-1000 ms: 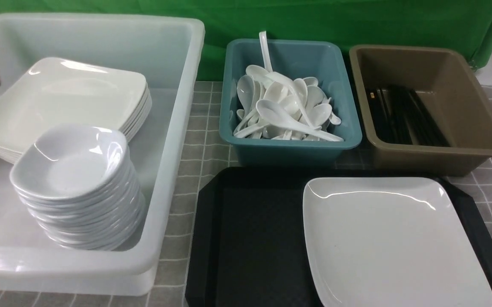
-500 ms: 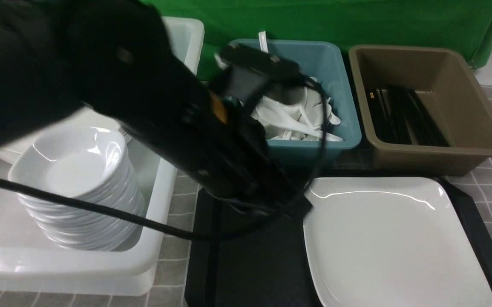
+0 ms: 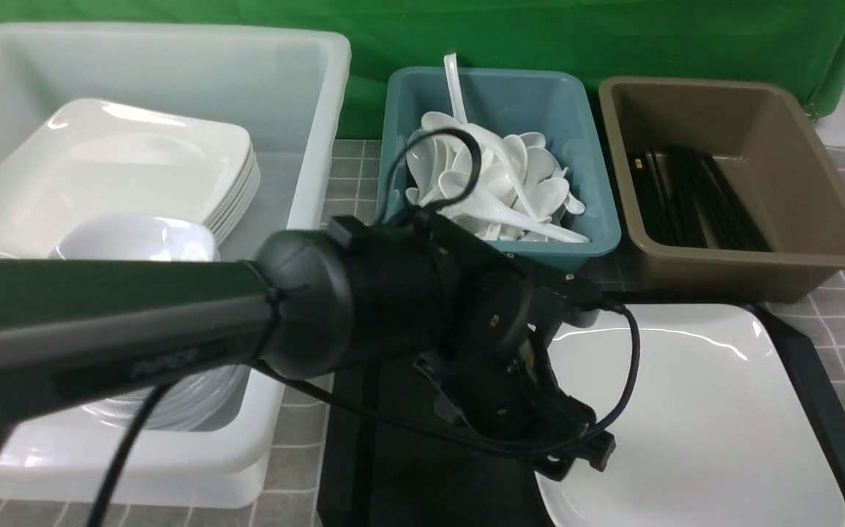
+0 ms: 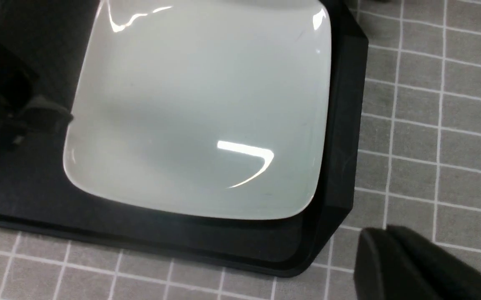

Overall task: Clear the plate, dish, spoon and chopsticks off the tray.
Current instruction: Use the left arm to grab a plate from the dinner plate

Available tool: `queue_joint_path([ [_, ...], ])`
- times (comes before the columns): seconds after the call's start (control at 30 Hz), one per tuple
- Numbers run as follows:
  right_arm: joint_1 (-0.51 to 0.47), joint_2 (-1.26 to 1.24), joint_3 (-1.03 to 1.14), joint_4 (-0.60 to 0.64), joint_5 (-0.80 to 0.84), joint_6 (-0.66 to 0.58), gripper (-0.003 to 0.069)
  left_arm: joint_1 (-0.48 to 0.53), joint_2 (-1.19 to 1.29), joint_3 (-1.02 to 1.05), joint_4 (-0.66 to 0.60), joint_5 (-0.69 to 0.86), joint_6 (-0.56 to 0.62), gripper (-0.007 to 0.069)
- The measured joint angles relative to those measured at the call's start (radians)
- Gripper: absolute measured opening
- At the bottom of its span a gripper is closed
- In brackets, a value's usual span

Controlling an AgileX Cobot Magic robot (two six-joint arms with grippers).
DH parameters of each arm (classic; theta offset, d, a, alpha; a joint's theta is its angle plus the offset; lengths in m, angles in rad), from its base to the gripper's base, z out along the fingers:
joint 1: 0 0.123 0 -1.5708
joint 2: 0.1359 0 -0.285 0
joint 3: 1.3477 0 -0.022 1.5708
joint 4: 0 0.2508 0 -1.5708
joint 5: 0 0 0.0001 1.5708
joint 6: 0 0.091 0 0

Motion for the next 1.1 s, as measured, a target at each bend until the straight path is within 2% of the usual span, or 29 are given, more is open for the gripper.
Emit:
queue_joint_path([
  [0.1,0.0,0.0,0.0,0.003,-0.005,0.0,0.0037,0.0,0.044,-0.001,-0.064,-0.045,-0.01,0.0587],
  [0.27,0.0,0.0,0.0,0.003,-0.016,0.0,0.0037,0.001,0.088,-0.004,-0.139,-0.065,-0.01,0.0556],
  [0.3,0.0,0.0,0.0,0.003,-0.023,0.0,0.0037,0.001,0.091,-0.004,-0.153,-0.073,-0.01,0.0517],
  [0.33,0.0,0.0,0.0,0.003,-0.023,0.0,0.0037,0.001,0.092,-0.004,-0.156,-0.075,-0.011,0.0517],
  [0.5,0.0,0.0,0.0,0.004,-0.029,0.0,0.0037,0.006,0.101,-0.004,-0.21,-0.085,-0.038,0.022],
  [0.6,0.0,0.0,0.0,0.004,-0.029,0.0,0.0037,0.008,0.101,-0.006,-0.244,-0.109,-0.043,0.0127],
  [0.67,0.0,0.0,0.0,0.004,-0.029,0.0,0.0037,0.008,0.101,-0.009,-0.257,-0.111,-0.042,0.0089],
  [1.1,0.0,0.0,0.0,0.004,-0.041,-0.002,0.0038,0.109,-0.057,-0.005,-0.219,-0.03,-0.029,0.0034],
])
